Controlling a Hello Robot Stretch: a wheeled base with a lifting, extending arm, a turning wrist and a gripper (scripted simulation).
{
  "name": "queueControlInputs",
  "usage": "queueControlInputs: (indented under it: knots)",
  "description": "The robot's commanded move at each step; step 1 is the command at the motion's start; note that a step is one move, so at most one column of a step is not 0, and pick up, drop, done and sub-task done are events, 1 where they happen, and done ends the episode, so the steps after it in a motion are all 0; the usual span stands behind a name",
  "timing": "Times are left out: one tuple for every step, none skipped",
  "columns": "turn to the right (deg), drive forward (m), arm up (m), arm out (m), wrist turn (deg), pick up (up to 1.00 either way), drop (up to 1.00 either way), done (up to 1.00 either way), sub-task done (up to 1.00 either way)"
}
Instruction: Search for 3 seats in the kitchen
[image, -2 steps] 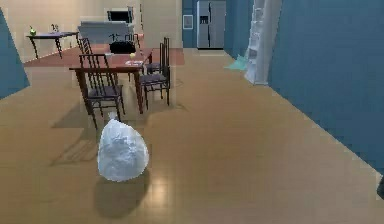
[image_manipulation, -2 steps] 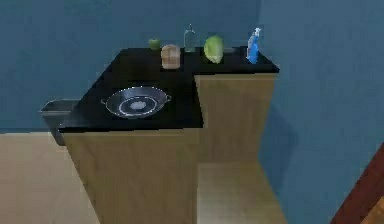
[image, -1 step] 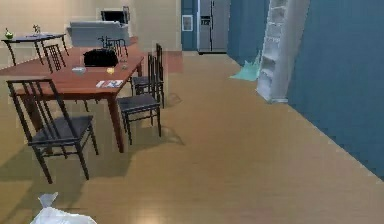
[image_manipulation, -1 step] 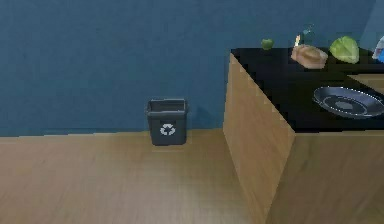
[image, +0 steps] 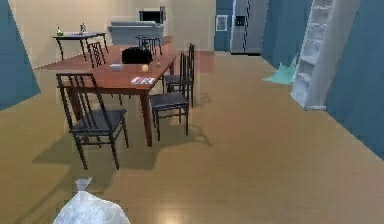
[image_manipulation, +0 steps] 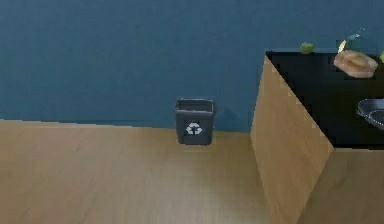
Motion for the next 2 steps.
queueControlInputs:
  knots:
    - [0.0, 0.3, 0.0, 0.0, 0.0, 0.0, 0.0, 0.0, 0.0]
    - [3.0, 0.0, 0.0, 0.0, 0.0, 0.0, 0.0, 0.0, 0.0]
